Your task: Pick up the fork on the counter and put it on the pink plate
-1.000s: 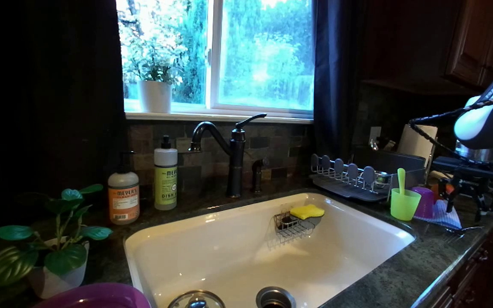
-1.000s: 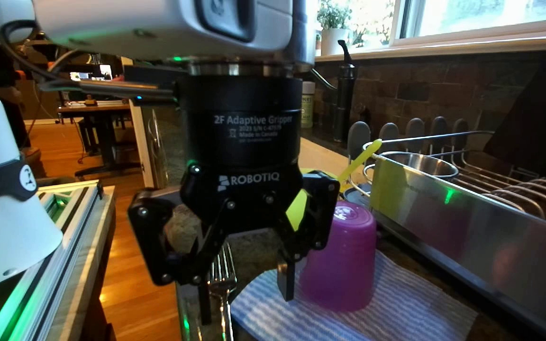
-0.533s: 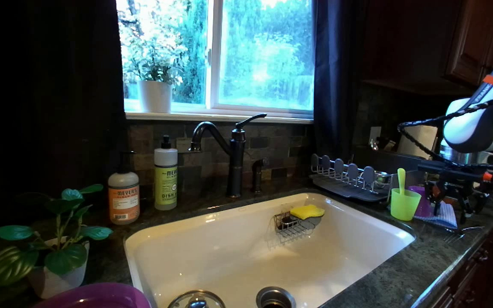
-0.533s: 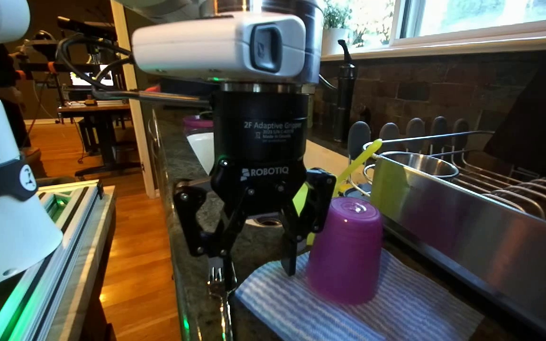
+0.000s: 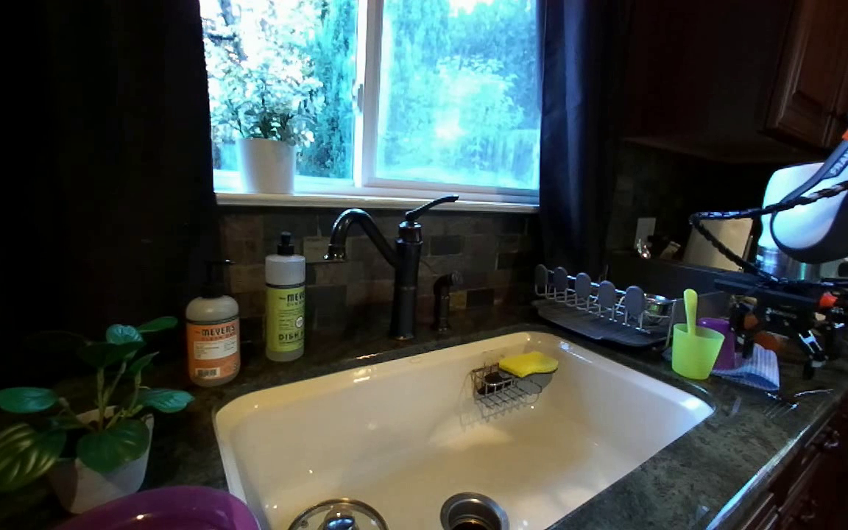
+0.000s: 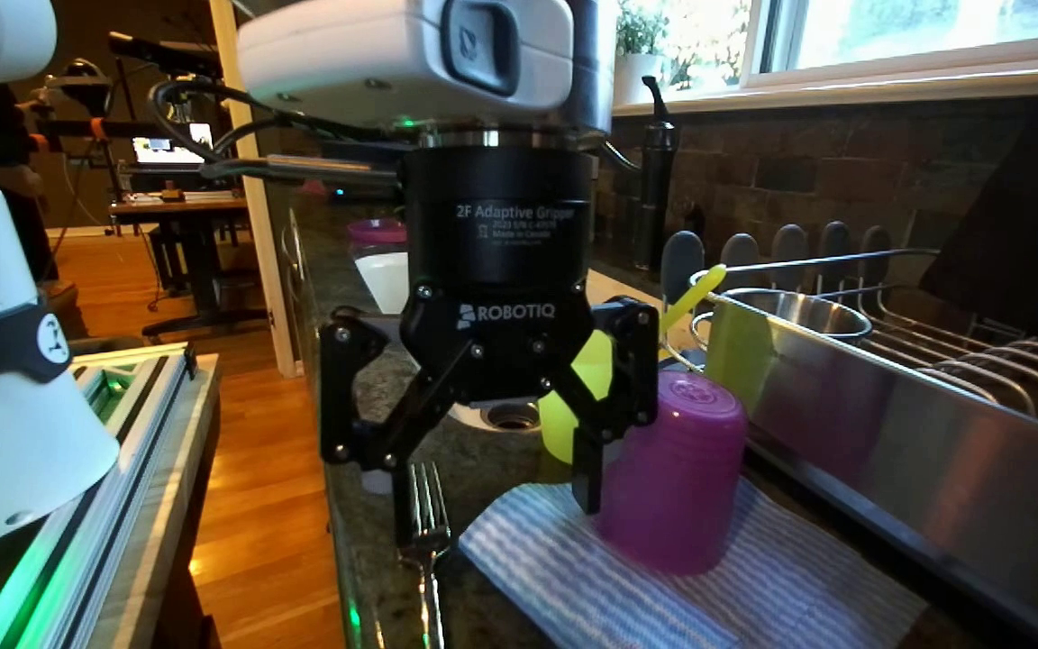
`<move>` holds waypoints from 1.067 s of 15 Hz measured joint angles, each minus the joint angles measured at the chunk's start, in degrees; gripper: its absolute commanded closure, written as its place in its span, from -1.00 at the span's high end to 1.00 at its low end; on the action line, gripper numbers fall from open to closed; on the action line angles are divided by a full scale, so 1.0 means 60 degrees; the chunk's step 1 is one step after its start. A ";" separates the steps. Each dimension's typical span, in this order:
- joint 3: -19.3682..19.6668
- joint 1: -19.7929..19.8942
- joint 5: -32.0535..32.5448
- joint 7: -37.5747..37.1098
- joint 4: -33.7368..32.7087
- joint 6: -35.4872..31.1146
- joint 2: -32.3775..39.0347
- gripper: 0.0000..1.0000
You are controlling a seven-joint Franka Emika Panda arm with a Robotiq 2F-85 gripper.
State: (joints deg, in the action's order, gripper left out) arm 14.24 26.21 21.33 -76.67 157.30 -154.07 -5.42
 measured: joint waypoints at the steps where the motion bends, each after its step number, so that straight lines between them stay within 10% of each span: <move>1: 0.0000 0.0000 0.0029 -0.0109 -0.0014 0.0000 -0.0035 1.00; 11: -0.0450 0.0149 0.2458 -0.4354 -0.0036 0.0887 -0.0774 1.00; 16: -0.0491 -0.0123 0.2465 -0.4440 -0.0051 0.0808 -0.0810 1.00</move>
State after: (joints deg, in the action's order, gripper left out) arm 11.29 25.47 36.11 -103.31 156.99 -149.22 -10.28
